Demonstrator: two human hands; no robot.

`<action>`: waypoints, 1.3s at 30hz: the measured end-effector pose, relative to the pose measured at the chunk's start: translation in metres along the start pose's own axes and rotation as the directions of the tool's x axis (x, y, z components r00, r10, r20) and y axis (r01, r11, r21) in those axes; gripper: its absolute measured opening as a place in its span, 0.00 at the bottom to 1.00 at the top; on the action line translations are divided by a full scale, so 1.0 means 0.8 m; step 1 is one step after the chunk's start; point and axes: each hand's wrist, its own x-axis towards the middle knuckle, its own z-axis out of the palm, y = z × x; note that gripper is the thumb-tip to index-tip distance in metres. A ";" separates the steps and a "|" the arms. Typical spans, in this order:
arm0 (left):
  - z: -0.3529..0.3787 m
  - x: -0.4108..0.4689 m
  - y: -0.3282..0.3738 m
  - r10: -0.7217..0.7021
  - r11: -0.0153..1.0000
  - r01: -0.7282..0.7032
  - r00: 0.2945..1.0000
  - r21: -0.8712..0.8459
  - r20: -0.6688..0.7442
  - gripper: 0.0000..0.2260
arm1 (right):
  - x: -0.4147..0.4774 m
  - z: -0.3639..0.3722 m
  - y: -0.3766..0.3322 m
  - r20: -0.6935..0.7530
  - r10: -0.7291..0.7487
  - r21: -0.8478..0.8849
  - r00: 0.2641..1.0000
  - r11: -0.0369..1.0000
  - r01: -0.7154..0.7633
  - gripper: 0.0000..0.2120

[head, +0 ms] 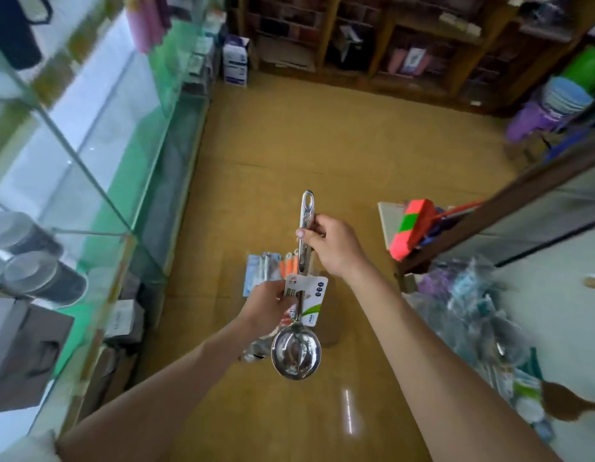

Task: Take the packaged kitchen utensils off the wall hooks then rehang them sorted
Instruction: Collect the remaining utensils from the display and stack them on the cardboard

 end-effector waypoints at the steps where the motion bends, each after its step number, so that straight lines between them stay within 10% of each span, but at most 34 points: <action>1: -0.007 0.009 -0.007 -0.012 1.000 0.012 1.000 -0.011 -0.011 0.11 | 0.015 0.009 -0.001 0.015 -0.005 0.008 1.000 1.000 0.005 0.09; 21: -0.024 0.218 -0.088 -0.281 0.960 0.276 0.952 -0.053 -0.120 0.05 | 0.279 0.101 0.089 0.230 -0.023 0.079 0.973 0.997 0.005 0.06; 39: 0.154 0.322 -0.345 -0.558 0.776 0.604 0.792 -0.181 0.249 0.05 | 0.329 0.345 0.417 0.252 0.404 0.043 0.880 0.903 -0.427 0.16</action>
